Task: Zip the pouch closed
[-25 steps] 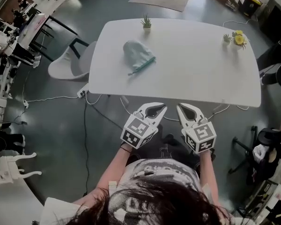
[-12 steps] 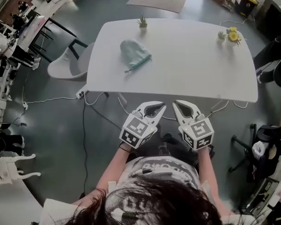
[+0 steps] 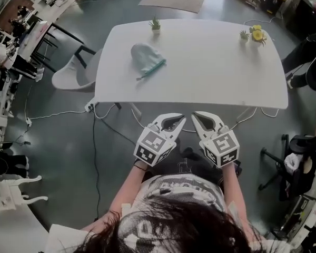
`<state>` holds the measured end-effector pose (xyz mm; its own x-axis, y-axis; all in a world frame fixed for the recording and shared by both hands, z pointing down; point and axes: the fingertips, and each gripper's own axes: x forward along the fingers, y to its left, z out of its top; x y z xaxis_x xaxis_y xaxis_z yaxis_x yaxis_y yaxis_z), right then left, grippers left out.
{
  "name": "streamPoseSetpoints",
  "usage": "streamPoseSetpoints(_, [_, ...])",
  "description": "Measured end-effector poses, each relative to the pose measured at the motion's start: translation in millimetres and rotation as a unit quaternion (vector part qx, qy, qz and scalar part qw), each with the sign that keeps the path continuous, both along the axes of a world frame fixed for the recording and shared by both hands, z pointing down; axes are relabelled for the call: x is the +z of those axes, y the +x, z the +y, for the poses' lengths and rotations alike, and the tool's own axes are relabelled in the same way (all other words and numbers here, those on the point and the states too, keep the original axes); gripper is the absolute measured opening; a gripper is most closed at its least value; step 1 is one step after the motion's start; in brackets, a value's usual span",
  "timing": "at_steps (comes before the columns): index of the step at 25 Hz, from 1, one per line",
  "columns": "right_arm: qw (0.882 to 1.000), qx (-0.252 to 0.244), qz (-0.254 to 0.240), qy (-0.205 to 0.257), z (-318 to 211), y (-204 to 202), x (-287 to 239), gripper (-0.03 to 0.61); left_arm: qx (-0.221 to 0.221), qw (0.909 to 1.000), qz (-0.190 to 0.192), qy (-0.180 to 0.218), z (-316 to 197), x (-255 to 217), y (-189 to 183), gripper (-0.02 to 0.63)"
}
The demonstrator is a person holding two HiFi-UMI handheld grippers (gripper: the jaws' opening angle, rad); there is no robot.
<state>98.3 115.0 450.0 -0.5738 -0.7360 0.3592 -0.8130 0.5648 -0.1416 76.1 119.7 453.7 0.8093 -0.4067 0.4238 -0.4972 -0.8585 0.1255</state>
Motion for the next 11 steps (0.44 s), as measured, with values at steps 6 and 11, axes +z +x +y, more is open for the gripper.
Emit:
streamPoseSetpoints(6, [1.000,0.003,0.003,-0.004,5.2,0.7,2.6,-0.006,0.002,1.0000,-0.002,-0.003,4.0,2.0,-0.6,0.018])
streamPoseSetpoints(11, [1.000,0.005,0.002,-0.005,5.6,3.8,1.8,-0.006,0.006,1.0000,-0.004,-0.006,4.5,2.3,1.8,0.018])
